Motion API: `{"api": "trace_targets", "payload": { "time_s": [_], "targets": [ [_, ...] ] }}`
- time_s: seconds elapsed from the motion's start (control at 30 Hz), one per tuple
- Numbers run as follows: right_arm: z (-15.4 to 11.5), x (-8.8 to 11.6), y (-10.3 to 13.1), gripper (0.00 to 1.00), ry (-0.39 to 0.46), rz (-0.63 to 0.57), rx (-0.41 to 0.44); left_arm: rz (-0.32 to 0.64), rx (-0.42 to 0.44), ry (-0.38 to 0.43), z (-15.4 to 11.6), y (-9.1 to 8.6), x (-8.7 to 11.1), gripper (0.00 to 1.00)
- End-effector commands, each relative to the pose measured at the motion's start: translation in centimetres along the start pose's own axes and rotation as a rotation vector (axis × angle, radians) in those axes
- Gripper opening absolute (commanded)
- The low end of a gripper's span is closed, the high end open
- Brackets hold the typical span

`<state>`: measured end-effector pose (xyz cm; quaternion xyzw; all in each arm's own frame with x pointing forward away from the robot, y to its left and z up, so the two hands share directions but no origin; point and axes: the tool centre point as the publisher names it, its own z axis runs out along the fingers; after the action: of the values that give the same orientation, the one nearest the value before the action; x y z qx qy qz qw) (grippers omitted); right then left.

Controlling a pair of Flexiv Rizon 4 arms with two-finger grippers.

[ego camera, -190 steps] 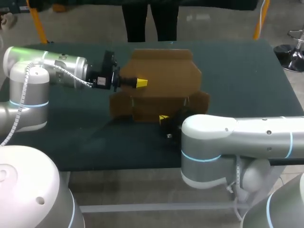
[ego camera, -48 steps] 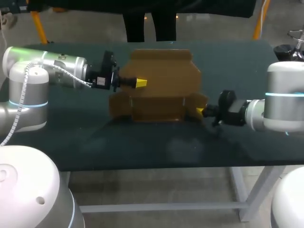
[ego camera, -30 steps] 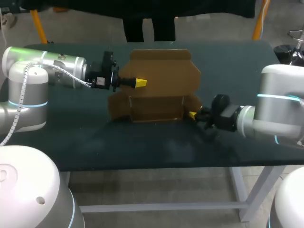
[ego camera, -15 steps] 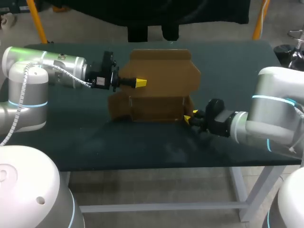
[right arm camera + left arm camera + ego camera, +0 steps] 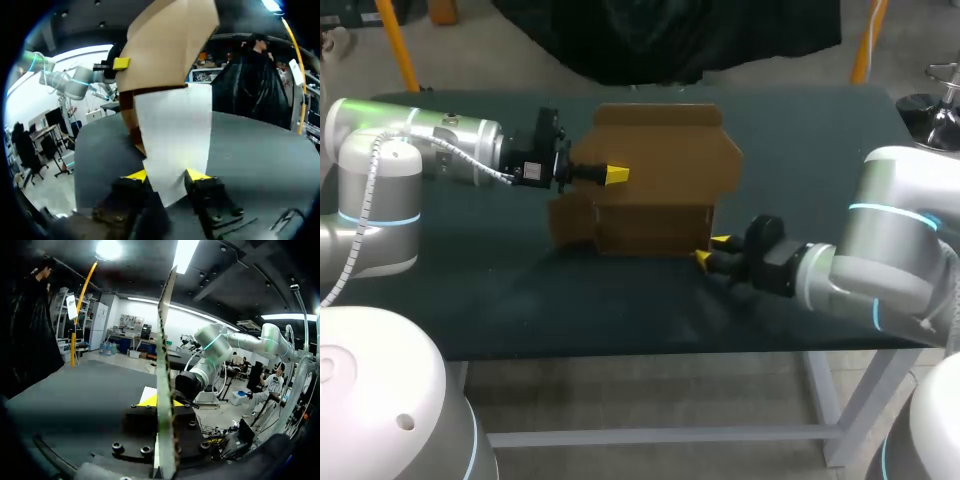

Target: Assemble the packaging by folding the flat box into shape, placing the metal phone stand inside, and closing the box properly

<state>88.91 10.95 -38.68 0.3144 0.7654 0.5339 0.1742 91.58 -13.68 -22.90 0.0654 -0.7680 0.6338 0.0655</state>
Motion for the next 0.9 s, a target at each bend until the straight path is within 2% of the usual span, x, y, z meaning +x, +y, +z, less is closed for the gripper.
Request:
{"api": "trace_targets", "payload": {
  "time_s": [0.03, 0.47, 0.6, 0.77, 0.9],
  "targets": [
    [0.2, 0.9, -0.1, 0.50, -0.038, -0.001, -0.013, 0.000, -0.001, 0.003, 0.2, 0.3, -0.1, 0.00],
    [-1.8, 2.0, -0.7, 0.55, -0.050, 0.018, -0.023, 0.000, -0.001, 0.003, 0.2, 0.3, -0.1, 0.00],
    [-2.8, 2.0, -1.3, 0.56, -0.059, 0.021, -0.015, 0.000, -0.001, 0.003, 0.2, 0.3, -0.1, 0.00],
    [-4.1, 1.8, -1.8, 0.61, -0.059, 0.016, -0.004, 0.000, -0.001, 0.003, 0.2, 0.3, -0.1, 0.00],
    [-5.2, 1.4, -2.1, 0.61, -0.041, 0.005, 0.005, 0.000, -0.001, 0.003, 0.2, 0.3, -0.1, 0.00]
  ]
}}
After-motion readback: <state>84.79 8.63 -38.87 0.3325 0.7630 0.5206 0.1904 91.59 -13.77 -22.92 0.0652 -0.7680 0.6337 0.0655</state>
